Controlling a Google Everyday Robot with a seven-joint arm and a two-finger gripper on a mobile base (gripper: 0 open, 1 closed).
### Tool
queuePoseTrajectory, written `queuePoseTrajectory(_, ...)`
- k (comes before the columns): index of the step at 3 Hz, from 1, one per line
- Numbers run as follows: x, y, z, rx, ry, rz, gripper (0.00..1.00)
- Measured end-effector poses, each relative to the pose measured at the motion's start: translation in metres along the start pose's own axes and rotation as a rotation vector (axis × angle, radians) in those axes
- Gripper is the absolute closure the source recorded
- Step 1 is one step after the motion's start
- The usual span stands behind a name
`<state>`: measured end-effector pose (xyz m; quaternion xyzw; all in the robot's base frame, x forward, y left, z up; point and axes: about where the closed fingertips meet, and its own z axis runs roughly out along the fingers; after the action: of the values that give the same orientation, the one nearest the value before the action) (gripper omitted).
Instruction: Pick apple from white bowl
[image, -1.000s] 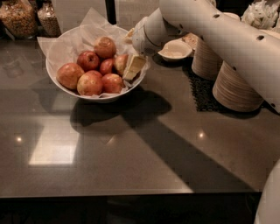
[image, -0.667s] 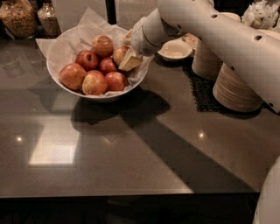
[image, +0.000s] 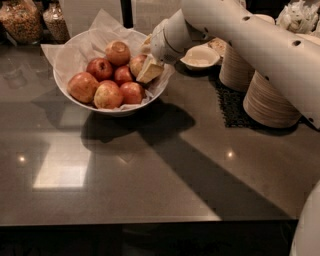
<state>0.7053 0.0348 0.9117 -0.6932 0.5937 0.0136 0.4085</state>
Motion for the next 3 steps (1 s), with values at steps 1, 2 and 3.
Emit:
queuePoseTrajectory(1,-0.004,-0.009,-0.007,-0.007,-0.03,0.002,1.0)
queuePoseTrajectory(2,0.002,-0.024,-0.028,-0.037,-0.104,0.026,1.0)
queuePoseTrajectory(3,-0.005,-0.041,-0.059,-0.079,-0.178,0.031,1.0)
